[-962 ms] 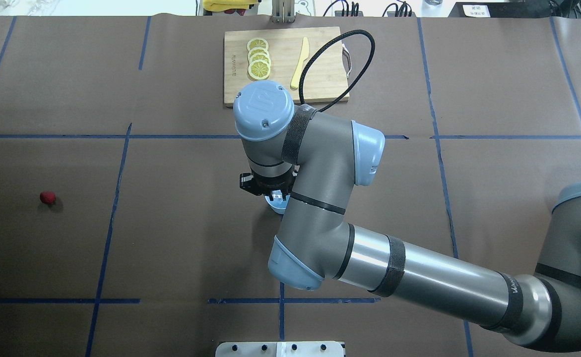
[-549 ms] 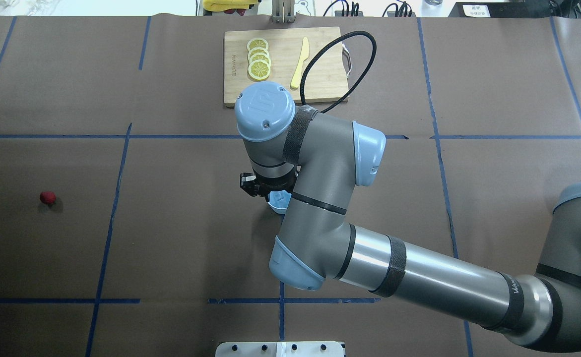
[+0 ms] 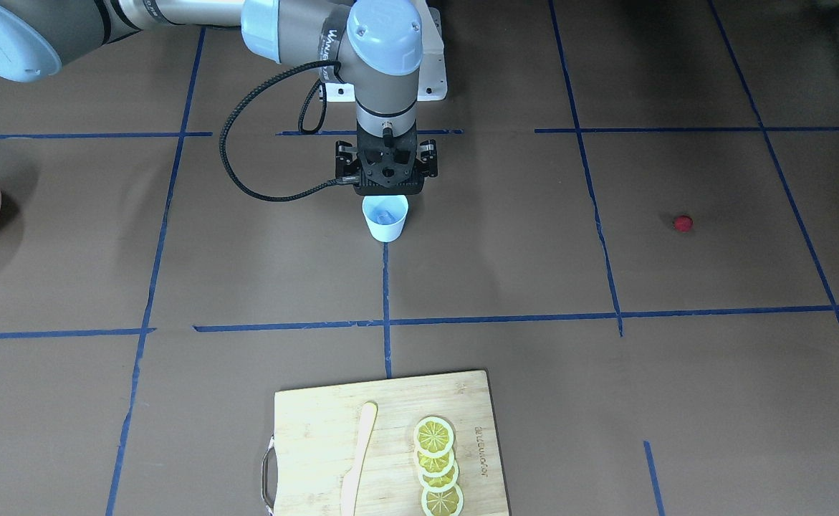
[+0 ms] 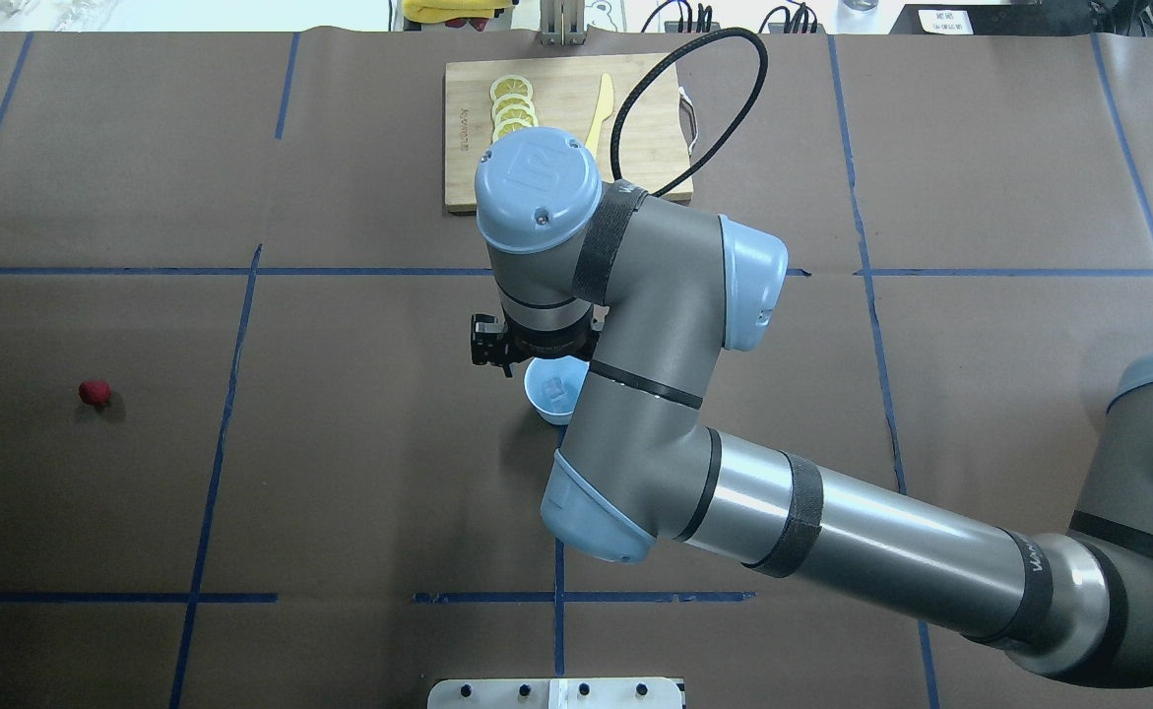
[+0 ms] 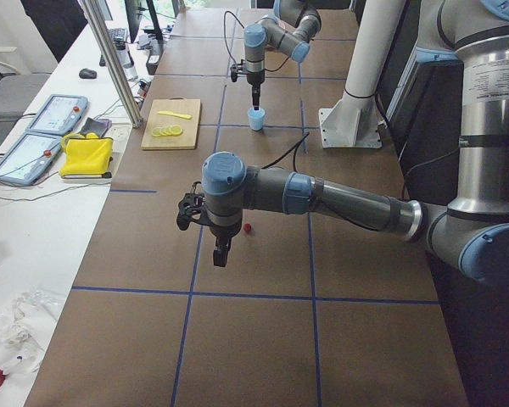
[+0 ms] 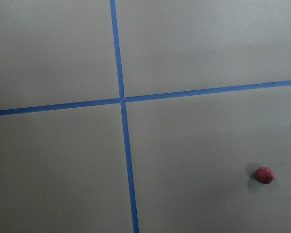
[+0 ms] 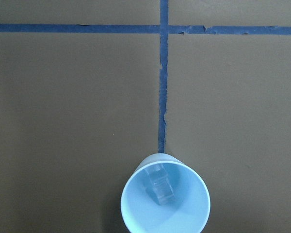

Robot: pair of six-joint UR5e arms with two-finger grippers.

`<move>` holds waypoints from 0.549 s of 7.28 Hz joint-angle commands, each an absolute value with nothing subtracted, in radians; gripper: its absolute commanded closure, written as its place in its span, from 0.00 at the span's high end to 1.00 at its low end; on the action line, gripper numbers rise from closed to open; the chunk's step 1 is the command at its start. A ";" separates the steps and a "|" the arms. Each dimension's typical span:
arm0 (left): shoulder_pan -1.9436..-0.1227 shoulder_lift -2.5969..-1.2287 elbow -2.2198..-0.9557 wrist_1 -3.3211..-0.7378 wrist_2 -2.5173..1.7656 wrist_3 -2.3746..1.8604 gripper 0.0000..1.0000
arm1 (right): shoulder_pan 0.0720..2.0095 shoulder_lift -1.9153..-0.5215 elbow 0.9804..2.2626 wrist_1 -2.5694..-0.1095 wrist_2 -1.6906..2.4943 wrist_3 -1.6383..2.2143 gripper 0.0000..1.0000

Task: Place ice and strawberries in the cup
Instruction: 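Lower the ice cube into the blue cup and open the right gripper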

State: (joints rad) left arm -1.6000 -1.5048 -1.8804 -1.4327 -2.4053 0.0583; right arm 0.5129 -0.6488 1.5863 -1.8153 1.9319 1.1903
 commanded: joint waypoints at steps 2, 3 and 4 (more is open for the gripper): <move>-1.600 -1.505 -1.887 -1.433 -2.405 0.057 1.00 | 0.558 -0.670 1.658 -1.841 1.940 1.216 1.00; -1.600 -1.505 -1.888 -1.433 -2.405 0.057 1.00 | 0.590 -0.761 1.801 -1.883 1.942 1.183 1.00; -1.600 -1.506 -1.891 -1.436 -2.405 0.057 1.00 | 0.647 -0.904 1.969 -1.885 1.948 1.101 1.00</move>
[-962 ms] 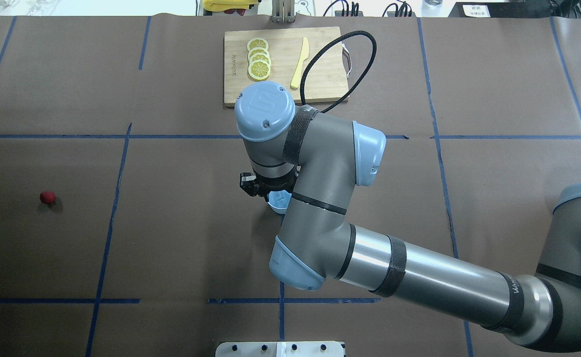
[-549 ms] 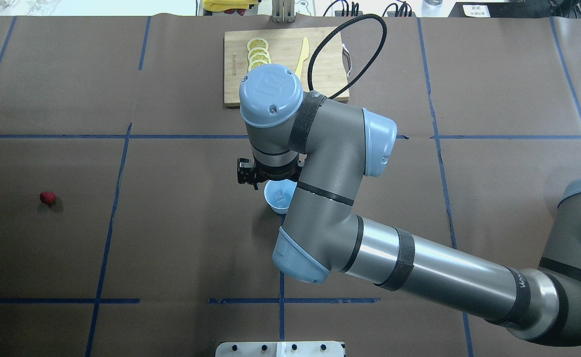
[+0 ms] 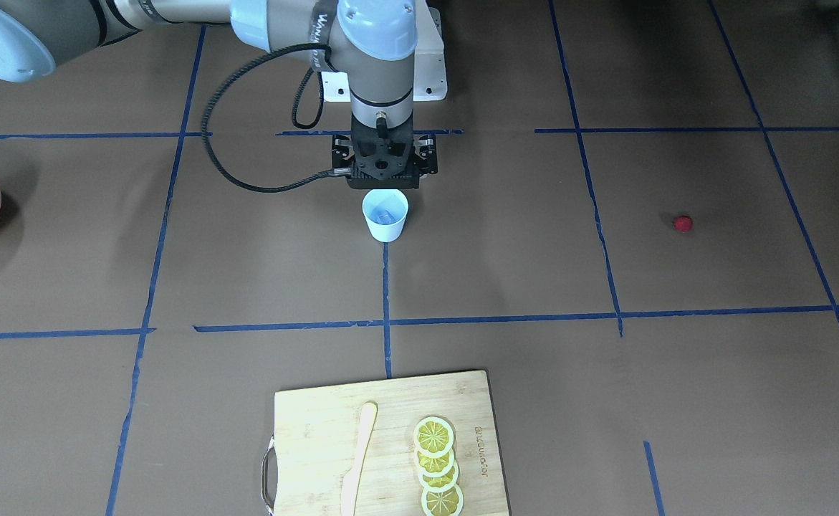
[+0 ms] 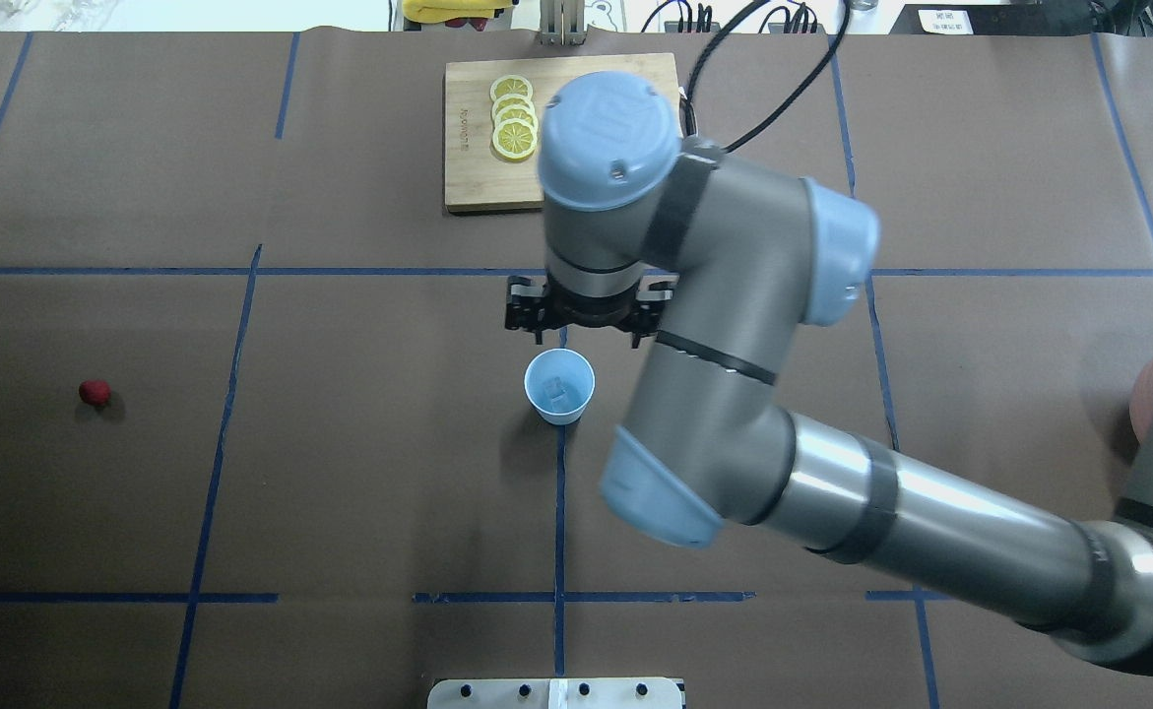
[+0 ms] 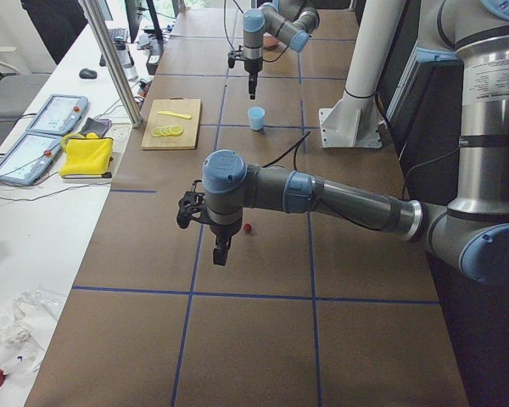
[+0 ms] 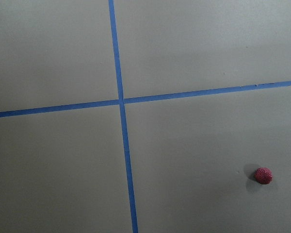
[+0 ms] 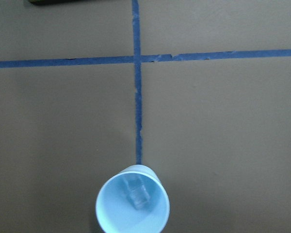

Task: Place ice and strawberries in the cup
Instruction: 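Move the empty right gripper back to the pink bowl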

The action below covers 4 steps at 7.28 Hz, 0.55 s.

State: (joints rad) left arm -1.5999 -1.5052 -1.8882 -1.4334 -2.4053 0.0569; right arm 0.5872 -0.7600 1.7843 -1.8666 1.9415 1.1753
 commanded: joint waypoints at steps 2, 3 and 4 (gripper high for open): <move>-1.600 -1.509 -1.891 -1.436 -2.405 0.057 1.00 | 0.786 -1.107 2.119 -1.882 2.025 1.014 1.00; -1.600 -1.512 -1.893 -1.436 -2.407 0.057 1.00 | 0.817 -1.224 2.194 -1.878 2.022 0.877 1.00; -1.600 -1.513 -1.902 -1.434 -2.405 0.049 1.00 | 0.866 -1.320 2.229 -1.875 2.028 0.809 1.00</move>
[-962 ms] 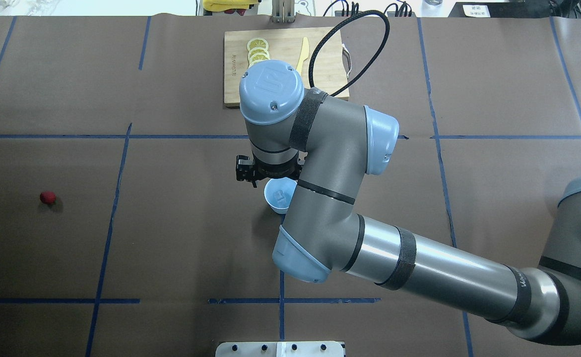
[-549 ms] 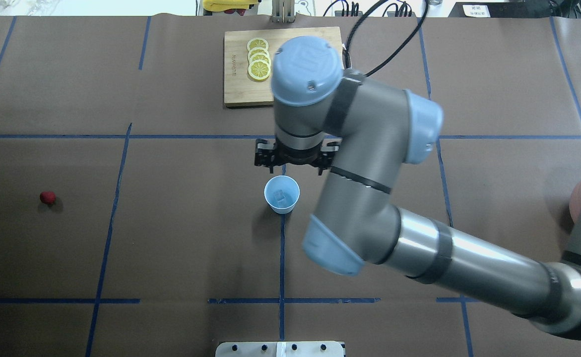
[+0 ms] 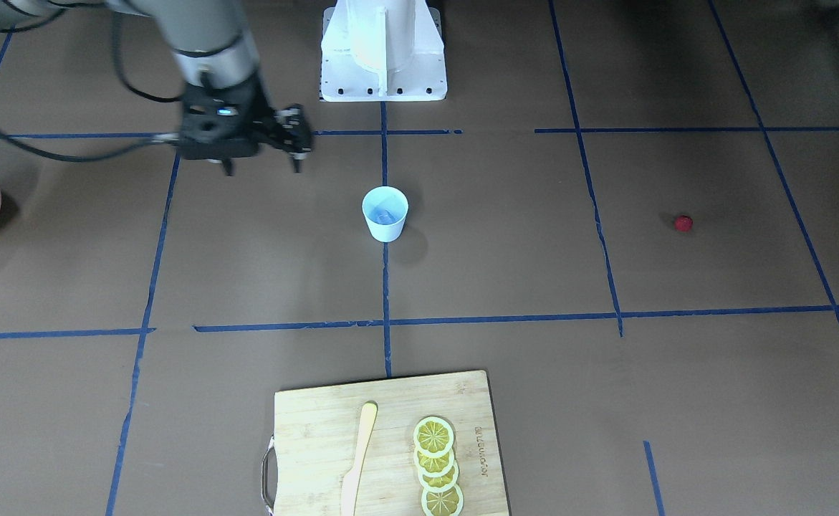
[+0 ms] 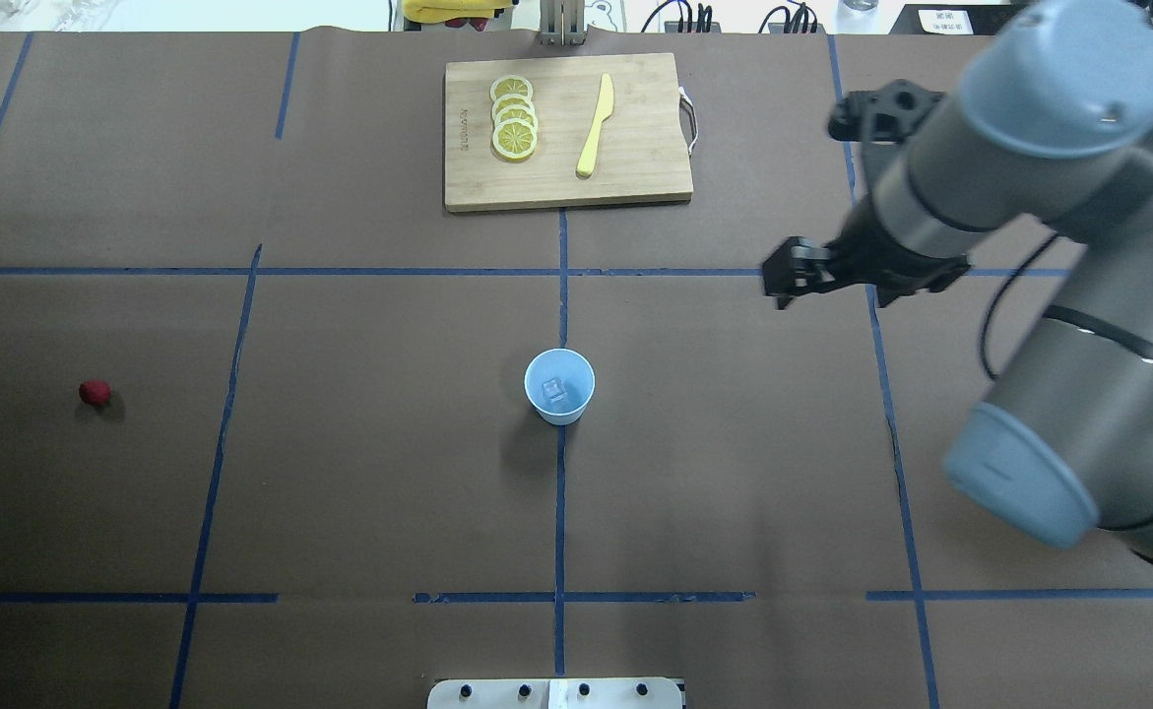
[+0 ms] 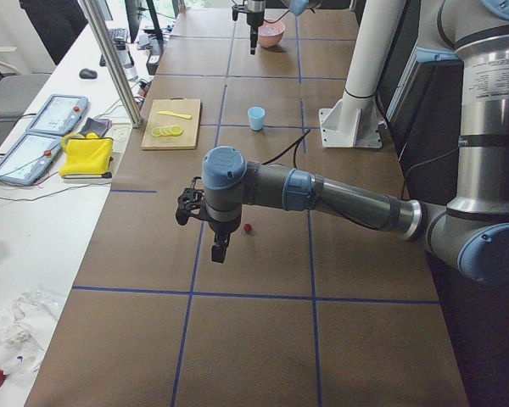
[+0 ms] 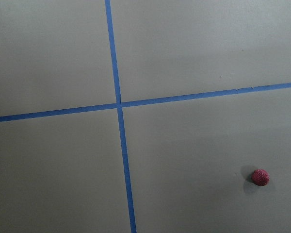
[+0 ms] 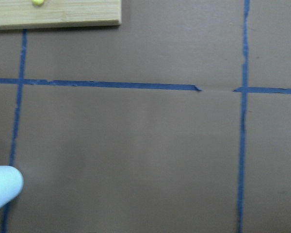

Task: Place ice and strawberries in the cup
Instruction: 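Move the empty right gripper back to the pink bowl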

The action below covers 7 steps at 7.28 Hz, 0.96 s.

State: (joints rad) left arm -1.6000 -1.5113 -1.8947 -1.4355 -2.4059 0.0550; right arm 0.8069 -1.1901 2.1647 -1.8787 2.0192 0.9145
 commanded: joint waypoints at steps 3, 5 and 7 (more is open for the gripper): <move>-1.600 -1.513 -1.911 -1.434 -2.405 0.046 1.00 | 1.082 -1.532 2.232 -1.856 2.141 0.646 1.00; -1.600 -1.506 -1.928 -1.434 -2.405 0.044 1.00 | 1.132 -1.755 2.156 -1.534 2.146 0.634 1.00; -1.600 -1.506 -1.939 -1.434 -2.405 0.043 1.00 | 1.213 -1.813 2.006 -1.343 2.254 0.637 0.99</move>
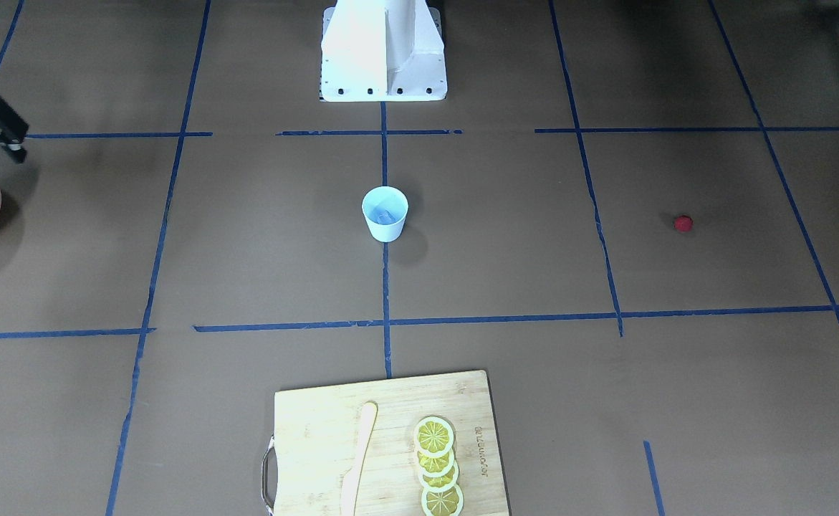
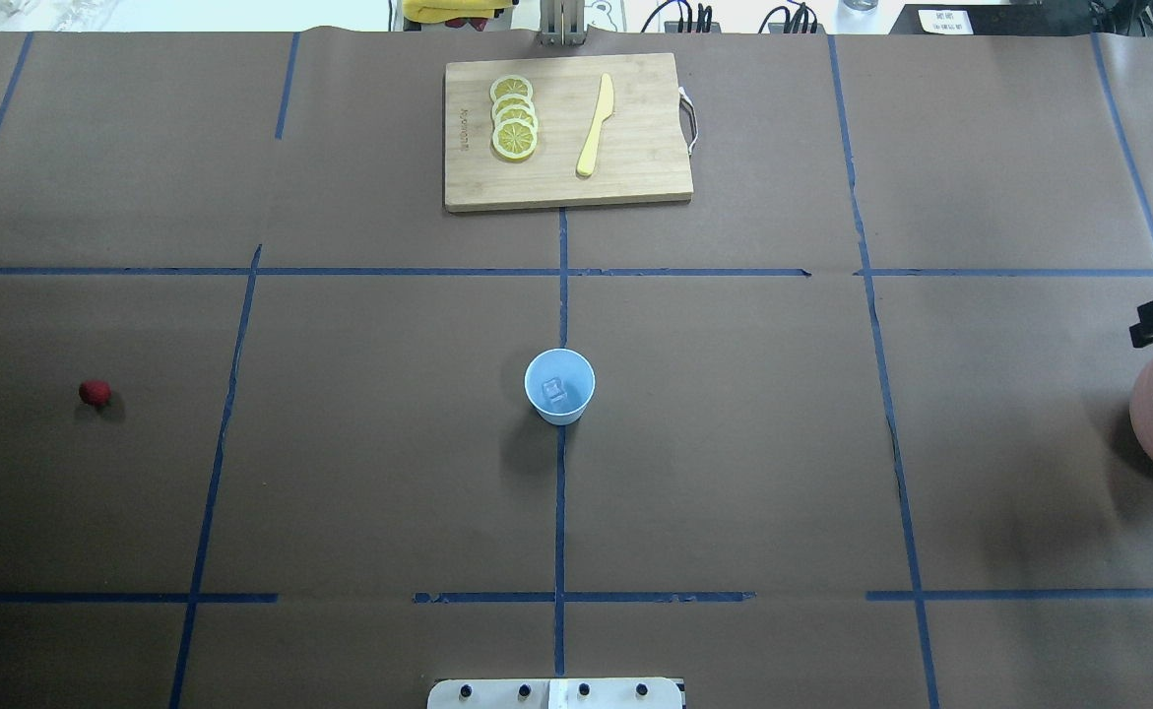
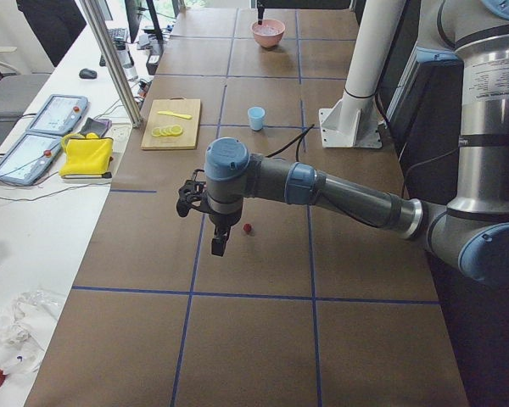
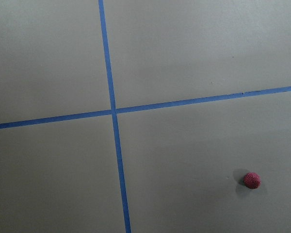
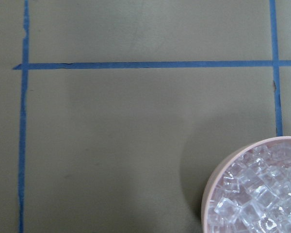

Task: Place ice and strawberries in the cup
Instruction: 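Move the empty right gripper back to the pink bowl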

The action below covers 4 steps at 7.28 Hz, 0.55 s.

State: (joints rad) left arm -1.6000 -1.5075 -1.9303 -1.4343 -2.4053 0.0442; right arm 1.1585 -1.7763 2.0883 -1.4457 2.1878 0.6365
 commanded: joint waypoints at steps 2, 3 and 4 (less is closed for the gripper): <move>-1.601 -1.502 -1.967 -1.433 -2.405 0.003 1.00 | 1.238 -1.828 1.923 -1.330 2.267 0.628 0.99; -1.601 -1.502 -1.967 -1.433 -2.404 0.003 1.00 | 1.238 -1.829 1.878 -1.281 2.252 0.614 0.99; -1.601 -1.502 -1.967 -1.433 -2.404 0.003 1.00 | 1.238 -1.830 1.835 -1.232 2.232 0.608 0.98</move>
State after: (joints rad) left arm -1.6014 -1.5021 -1.9650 -1.4328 -2.4043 0.0054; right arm 1.2353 -1.8272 1.8901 -1.2881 2.2508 0.6179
